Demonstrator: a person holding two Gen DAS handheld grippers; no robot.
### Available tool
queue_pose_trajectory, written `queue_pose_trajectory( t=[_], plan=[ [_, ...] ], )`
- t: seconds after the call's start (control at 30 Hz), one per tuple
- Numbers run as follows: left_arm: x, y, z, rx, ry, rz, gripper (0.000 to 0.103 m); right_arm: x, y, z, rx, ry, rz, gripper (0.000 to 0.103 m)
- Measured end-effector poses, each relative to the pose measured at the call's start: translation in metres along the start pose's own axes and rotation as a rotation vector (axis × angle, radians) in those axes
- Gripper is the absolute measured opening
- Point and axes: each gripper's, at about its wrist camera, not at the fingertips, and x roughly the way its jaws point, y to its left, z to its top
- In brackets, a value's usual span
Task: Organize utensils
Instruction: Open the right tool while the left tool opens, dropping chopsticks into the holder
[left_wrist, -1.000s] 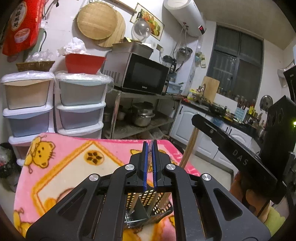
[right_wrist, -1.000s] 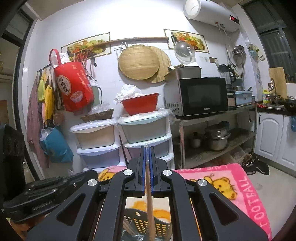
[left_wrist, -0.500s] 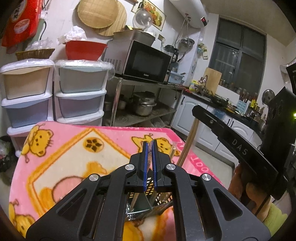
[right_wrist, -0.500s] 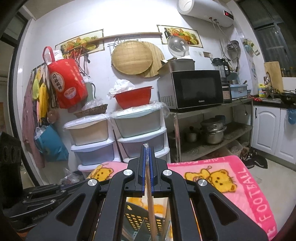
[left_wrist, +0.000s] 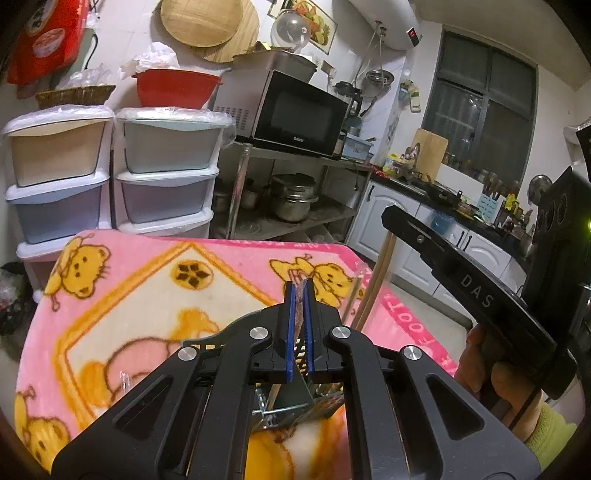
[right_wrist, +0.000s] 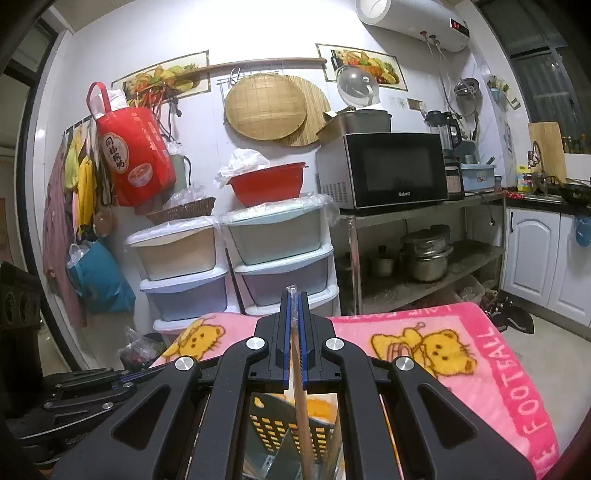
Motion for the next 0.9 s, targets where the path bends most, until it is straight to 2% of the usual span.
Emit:
queue_pose_trajectory(
  t=[0.2, 0.33, 0.57, 0.73, 0.8, 0.9],
  plan=[
    [0.001, 0.003, -0.004, -0.006, 0.012, 0.007, 0.002, 0.002, -0.001, -0.01, 0.002, 0.026, 0.0, 0.005],
    [0.001, 0.004, -0.008, -0.007, 0.017, 0.012, 0.002, 0.001, -0.005, -0.015, 0.015, 0.042, -0.007, 0.017],
    [-0.005, 0.006, -0.01, -0.015, 0.02, 0.023, 0.004, -0.01, -0.012, -0.025, 0.022, 0.074, -0.028, 0.023],
    [-0.009, 0.01, -0.014, -0.028, 0.026, 0.033, 0.021, -0.018, -0.014, -0.032, 0.024, 0.099, -0.037, 0.027],
    [-0.012, 0.011, -0.016, -0.035, 0.026, 0.034, 0.023, -0.021, -0.015, -0.035, 0.023, 0.113, -0.039, 0.029],
    [-0.017, 0.013, -0.018, -0.048, 0.023, 0.03, 0.034, -0.025, -0.015, -0.04, 0.02, 0.139, -0.034, 0.032]
  ],
)
